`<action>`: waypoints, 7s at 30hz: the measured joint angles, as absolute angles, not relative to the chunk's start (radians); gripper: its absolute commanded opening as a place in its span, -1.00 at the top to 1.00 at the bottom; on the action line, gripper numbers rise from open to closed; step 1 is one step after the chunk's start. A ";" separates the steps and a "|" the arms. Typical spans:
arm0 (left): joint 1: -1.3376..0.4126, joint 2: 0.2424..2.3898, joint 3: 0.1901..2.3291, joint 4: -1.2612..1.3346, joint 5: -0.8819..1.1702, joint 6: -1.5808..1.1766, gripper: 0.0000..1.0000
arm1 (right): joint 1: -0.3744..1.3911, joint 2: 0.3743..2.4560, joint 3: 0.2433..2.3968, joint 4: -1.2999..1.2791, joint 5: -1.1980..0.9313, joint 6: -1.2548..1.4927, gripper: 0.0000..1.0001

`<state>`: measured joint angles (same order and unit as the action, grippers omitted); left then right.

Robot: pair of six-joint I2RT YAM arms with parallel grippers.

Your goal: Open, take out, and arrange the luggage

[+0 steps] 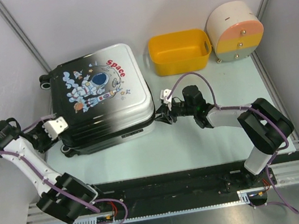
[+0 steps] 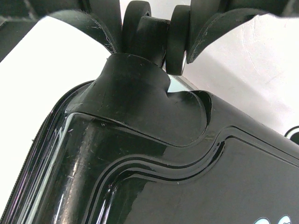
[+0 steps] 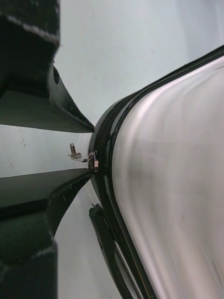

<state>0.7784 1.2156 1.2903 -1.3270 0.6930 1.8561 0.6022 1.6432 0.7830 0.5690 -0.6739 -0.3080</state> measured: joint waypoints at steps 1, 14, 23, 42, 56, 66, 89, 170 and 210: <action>0.779 1.216 1.290 -1.327 0.693 1.856 1.00 | 0.603 1.643 0.783 0.566 -0.675 -0.312 0.13; 0.787 1.221 1.289 -1.327 0.699 1.857 0.99 | 0.608 1.660 0.783 0.553 -0.618 -0.325 1.00; 0.801 1.243 1.289 -1.336 0.710 1.860 0.99 | 0.588 1.664 0.791 0.550 -0.575 -0.326 1.00; 0.813 1.296 1.275 -1.329 0.710 1.866 0.99 | 0.512 1.970 1.122 0.639 -0.637 -0.334 1.00; 0.830 1.227 1.290 -1.305 0.768 1.620 -0.99 | 0.509 2.076 1.227 0.700 -0.625 -0.264 1.00; 0.693 1.184 1.637 -1.278 1.077 1.073 -1.00 | 0.517 2.075 1.235 0.670 -0.617 -0.248 1.00; -0.213 1.929 2.027 -0.382 -0.138 0.205 -0.99 | 0.899 1.853 0.942 0.679 -0.519 -0.210 1.00; 0.055 1.990 1.805 -0.309 0.700 0.039 -0.54 | 0.418 1.667 0.819 0.452 -0.734 -0.422 1.00; 0.134 1.805 1.808 -0.620 0.659 0.184 -1.00 | 0.340 1.722 1.069 0.514 -0.704 -0.309 -0.42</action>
